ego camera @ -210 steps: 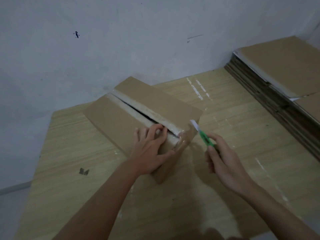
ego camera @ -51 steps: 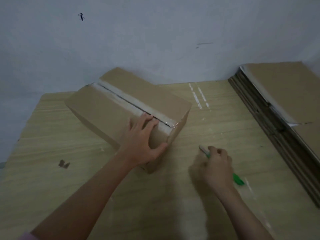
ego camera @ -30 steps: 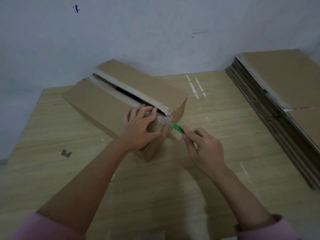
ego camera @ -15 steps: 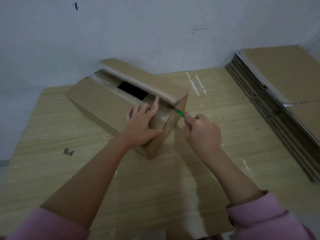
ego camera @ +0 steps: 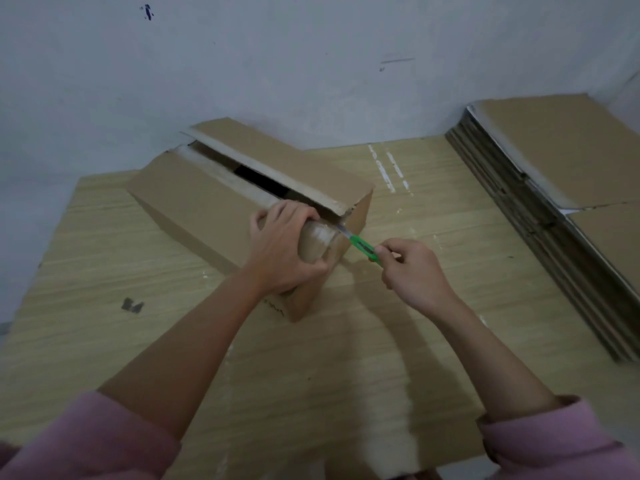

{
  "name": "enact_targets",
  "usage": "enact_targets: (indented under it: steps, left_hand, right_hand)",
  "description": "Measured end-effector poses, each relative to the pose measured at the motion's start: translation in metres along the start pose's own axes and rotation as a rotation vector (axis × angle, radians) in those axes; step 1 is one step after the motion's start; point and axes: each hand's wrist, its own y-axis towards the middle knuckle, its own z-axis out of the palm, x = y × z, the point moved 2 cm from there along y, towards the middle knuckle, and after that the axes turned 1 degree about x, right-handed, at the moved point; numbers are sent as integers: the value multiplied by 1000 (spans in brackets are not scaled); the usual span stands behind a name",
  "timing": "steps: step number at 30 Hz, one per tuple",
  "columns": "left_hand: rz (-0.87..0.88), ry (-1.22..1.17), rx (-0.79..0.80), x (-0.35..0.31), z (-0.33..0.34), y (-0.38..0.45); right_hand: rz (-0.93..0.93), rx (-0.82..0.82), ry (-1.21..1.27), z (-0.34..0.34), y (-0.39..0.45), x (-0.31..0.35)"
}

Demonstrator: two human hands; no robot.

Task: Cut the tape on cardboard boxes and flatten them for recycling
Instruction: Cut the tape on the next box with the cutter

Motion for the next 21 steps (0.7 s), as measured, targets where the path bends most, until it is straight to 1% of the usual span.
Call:
enact_targets:
  steps: [3,10,16,19,21]
  left_hand:
    - [15,-14,-19,0,-1,-1]
    - [19,-9,-46,-1,-1,-2]
    - [1,-44,-43,1,0,-1]
    - [-9,-71,-103,-1,-2,0]
    - [-1,-85,-110,-1,-4,0]
  right_hand:
    - [28,27,35,2,0,3]
    - [28,37,-5,10,8,19]
    - [-58,68,-129,-6,-4,20]
    - [-45,94,-83,-2,-10,17]
    - [-52,92,-63,6,-11,17]
